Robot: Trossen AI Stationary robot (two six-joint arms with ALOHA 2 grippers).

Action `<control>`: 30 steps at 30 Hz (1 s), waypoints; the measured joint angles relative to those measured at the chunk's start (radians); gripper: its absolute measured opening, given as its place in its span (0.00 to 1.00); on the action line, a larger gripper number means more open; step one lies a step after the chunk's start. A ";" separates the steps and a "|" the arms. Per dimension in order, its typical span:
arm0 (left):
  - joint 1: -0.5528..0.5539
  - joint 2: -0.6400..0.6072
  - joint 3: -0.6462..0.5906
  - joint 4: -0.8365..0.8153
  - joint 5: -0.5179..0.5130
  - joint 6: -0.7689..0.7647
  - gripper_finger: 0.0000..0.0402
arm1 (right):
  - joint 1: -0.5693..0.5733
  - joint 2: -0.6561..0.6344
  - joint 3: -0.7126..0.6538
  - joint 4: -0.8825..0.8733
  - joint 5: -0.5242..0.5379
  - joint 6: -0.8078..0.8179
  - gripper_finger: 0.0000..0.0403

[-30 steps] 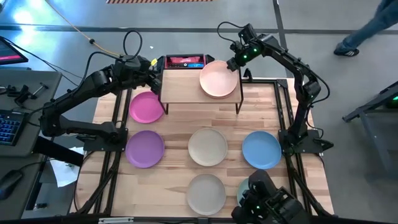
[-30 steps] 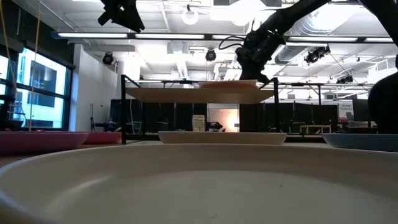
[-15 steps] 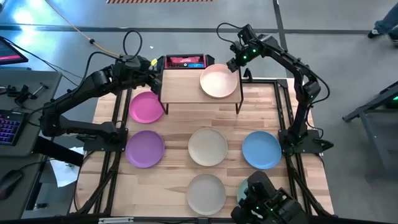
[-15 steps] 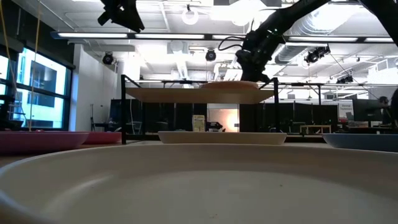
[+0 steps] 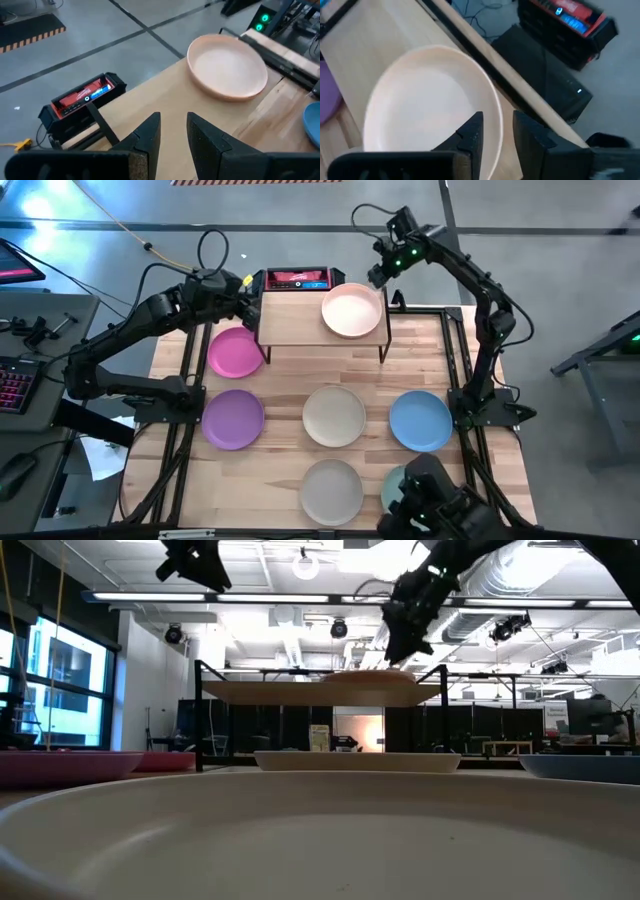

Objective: Place and stack plates onto a shelf
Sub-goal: Stack the grey plate on top of the light brown stacked plates on the shelf

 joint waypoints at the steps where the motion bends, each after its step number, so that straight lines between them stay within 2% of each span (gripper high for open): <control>1: 0.000 0.000 0.000 -0.014 0.005 0.000 0.21 | 0.001 0.000 0.028 -0.026 0.013 -0.010 0.21; 4: -0.001 0.000 -0.001 -0.076 0.029 0.000 0.21 | 0.009 0.000 0.106 -0.113 0.056 -0.032 0.21; 8: -0.012 -0.001 -0.031 -0.140 0.073 -0.016 0.21 | 0.021 0.000 0.202 -0.241 0.061 -0.040 0.21; 15: -0.078 -0.001 -0.093 -0.194 0.130 -0.036 0.21 | 0.099 -0.001 0.316 -0.461 0.061 0.042 0.21; 21: -0.153 0.000 -0.133 -0.191 0.221 -0.031 0.21 | 0.244 -0.015 0.315 -0.467 0.060 0.129 0.21; 27: -0.238 0.000 -0.139 -0.180 0.230 -0.004 0.21 | 0.430 -0.017 0.315 -0.468 0.068 0.230 0.21; 30: -0.274 0.000 -0.139 -0.179 0.230 0.001 0.21 | 0.530 -0.017 0.315 -0.468 0.124 0.295 0.21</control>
